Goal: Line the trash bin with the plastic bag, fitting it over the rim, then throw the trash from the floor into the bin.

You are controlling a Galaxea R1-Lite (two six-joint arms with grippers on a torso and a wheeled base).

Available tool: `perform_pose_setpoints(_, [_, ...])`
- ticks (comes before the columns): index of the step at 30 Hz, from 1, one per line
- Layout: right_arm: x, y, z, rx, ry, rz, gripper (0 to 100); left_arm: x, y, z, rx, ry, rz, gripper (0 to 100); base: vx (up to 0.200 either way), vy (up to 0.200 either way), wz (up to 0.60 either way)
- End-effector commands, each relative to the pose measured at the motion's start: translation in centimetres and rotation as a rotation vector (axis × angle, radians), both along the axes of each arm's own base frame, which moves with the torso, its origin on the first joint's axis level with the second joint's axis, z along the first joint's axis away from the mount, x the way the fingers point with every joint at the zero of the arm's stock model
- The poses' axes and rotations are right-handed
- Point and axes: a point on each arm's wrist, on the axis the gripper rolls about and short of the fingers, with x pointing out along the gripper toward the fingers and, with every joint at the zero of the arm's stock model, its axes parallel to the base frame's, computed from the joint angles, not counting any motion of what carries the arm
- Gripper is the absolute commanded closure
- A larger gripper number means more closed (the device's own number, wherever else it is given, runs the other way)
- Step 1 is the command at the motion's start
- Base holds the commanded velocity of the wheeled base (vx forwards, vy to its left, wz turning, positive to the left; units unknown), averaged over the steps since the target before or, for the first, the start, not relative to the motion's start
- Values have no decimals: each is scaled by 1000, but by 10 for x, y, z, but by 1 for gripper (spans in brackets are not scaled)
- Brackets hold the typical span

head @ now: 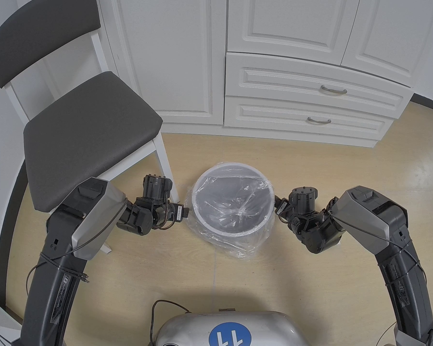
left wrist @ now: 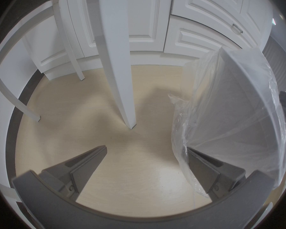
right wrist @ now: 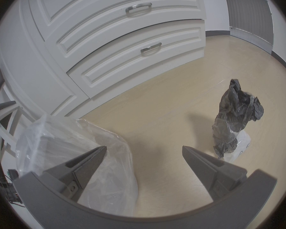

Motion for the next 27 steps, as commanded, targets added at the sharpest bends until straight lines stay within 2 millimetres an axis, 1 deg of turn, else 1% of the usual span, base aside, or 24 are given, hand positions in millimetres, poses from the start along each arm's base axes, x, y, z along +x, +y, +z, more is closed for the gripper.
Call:
perform_pose_setpoints(1, [-2,2,-18,-8,24,3,0,2,-1,-8,-4,-12,0,0,0,0,0])
perform_pose_setpoints(3, [-1,2,-21,-10,28,3,0,3,-1,-8,-6,-20,0,0,0,0,0])
perform_pose_setpoints(10, [-1,3,-21,-8,22,5,0,1,0,-5,-6,-19,2,0,0,0,0])
perform_pose_setpoints(15, [-2,3,-12,-5,8,-1,0,-2,2,7,-21,-25,6,0,0,0,0])
perform_pose_setpoints(17, [-3,4,2,3,-14,-3,0,-7,3,14,-20,-19,-1,0,0,0,0])
perform_pose_setpoints(18, [-3,4,2,3,-14,-3,0,-7,3,14,-20,-19,-1,0,0,0,0])
perform_pose_setpoints(19, [-7,3,19,5,-28,-2,0,-12,5,25,-16,-21,-5,0,0,0,0])
perform_pose_setpoints(21, [-12,3,35,5,-35,2,0,-17,6,34,-19,-21,-13,0,0,0,0])
perform_pose_setpoints(22, [-12,3,35,5,-35,2,0,-17,6,34,-19,-21,-13,0,0,0,0])
perform_pose_setpoints(23, [-16,2,47,-9,-40,9,0,-22,8,43,-28,-18,-30,0,0,0,0])
perform_pose_setpoints(27, [-25,0,60,-74,-34,31,0,-30,11,58,-41,-17,-52,0,0,0,0])
